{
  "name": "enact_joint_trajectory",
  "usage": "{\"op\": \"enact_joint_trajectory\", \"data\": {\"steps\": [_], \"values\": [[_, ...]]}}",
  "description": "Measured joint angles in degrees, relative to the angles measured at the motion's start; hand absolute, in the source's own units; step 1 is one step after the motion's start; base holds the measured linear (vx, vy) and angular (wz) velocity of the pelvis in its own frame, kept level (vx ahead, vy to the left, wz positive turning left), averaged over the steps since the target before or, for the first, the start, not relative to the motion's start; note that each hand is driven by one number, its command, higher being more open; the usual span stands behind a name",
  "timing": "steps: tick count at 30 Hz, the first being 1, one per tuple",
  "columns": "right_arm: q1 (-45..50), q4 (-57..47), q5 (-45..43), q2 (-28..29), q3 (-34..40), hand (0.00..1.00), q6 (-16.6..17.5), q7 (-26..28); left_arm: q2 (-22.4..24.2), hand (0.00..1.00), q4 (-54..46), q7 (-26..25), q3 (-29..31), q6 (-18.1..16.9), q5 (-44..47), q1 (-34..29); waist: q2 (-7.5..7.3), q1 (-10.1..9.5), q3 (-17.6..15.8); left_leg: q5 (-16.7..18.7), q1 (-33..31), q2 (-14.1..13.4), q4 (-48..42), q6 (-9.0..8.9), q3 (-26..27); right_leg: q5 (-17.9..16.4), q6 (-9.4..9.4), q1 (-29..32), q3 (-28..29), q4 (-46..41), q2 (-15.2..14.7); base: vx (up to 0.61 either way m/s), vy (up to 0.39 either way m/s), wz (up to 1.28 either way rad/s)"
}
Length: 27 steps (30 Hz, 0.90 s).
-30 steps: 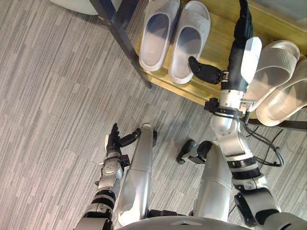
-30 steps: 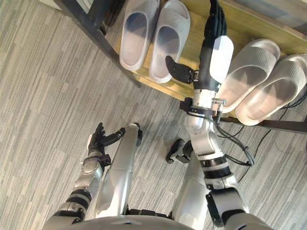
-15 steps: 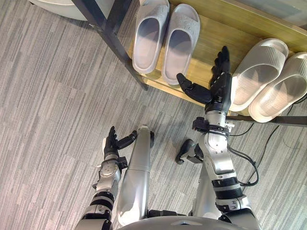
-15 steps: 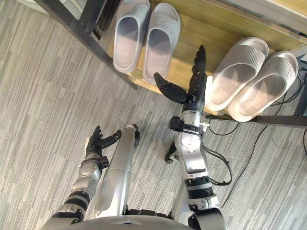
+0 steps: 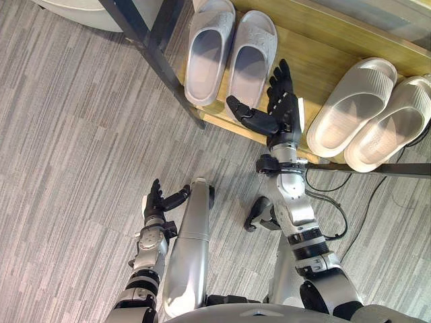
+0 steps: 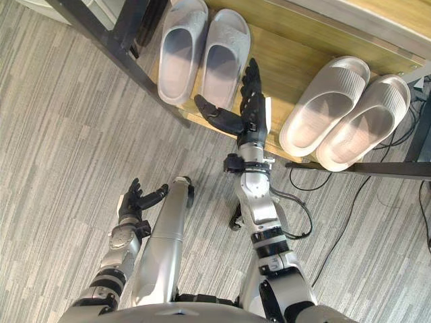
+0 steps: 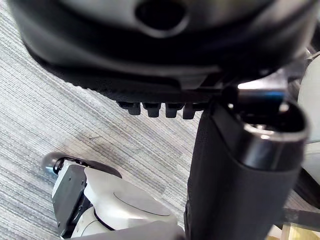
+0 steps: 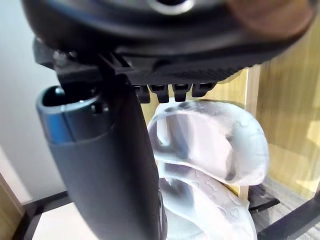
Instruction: Organize the slippers on the shoe rack
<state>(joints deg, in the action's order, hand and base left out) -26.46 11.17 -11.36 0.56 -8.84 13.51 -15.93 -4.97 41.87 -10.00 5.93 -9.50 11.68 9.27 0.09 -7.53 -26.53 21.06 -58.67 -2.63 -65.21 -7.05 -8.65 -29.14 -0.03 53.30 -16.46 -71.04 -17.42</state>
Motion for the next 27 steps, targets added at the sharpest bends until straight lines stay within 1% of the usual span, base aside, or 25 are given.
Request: {"op": "enact_joint_trajectory", "data": {"steps": [15, 19, 23, 24, 26, 27], "values": [[-4.4, 3.4, -0.1, -1.7, 0.0, 1.00, -1.1, -1.9, 0.3, 1.00, 0.4, 0.0, 0.2, -0.1, 0.0, 0.0, 0.06, -0.46, 0.0, 0.0, -0.5, 0.3, -1.2, 0.01, -0.2, -0.2, -0.07, 0.3, -0.1, -1.4, -0.6, 0.00, 0.000, 0.00], [-4.4, 3.5, -0.1, -2.6, 0.1, 1.00, -1.1, -1.9, 0.4, 1.00, 0.7, 0.0, 0.2, -0.2, 0.0, 0.0, 0.13, -0.76, 0.0, 0.0, -0.5, 0.3, -1.2, 0.01, -0.2, -0.3, -0.25, 0.3, -0.2, -1.5, -0.6, 0.00, 0.000, 0.00], [-4.1, 3.3, 0.0, -2.9, 0.2, 1.00, -1.3, -1.8, 0.4, 1.00, 1.1, 0.0, 0.2, -0.1, 0.0, 0.1, 0.27, -0.60, 0.1, -0.1, -0.3, 0.3, -1.0, 0.04, -0.2, -0.1, -0.47, 0.0, -0.3, -1.2, -0.6, 0.00, 0.000, 0.00], [-3.4, 3.1, 0.1, -2.9, 0.2, 1.00, -1.6, -1.8, 0.4, 1.00, 1.4, 0.0, 0.3, 0.1, 0.0, 0.1, 0.29, -0.54, 0.1, -0.1, 0.3, 0.3, -0.7, 0.05, -0.2, -0.1, -0.46, -0.7, -0.4, -0.9, -0.5, 0.03, 0.000, 0.02], [1.3, 1.3, 0.3, -2.8, 0.3, 1.00, -2.2, -1.6, 0.8, 1.00, 2.3, -0.4, 1.0, 1.0, 0.0, 0.3, 0.34, -0.37, 0.1, -0.1, 3.7, 0.2, 1.2, 0.19, -0.3, 0.1, -0.14, -4.3, -1.0, 1.3, -0.2, 0.07, -0.004, 0.04], [2.0, 1.0, 0.4, -2.7, 0.3, 1.00, -2.3, -1.6, 0.9, 1.00, 2.3, -0.4, 1.3, 1.1, 0.0, 0.3, 0.34, -0.36, 0.1, -0.1, 4.1, 0.1, 1.5, 0.19, -0.3, 0.2, -0.11, -4.8, -1.0, 1.7, -0.1, 0.08, 0.002, 0.00]]}}
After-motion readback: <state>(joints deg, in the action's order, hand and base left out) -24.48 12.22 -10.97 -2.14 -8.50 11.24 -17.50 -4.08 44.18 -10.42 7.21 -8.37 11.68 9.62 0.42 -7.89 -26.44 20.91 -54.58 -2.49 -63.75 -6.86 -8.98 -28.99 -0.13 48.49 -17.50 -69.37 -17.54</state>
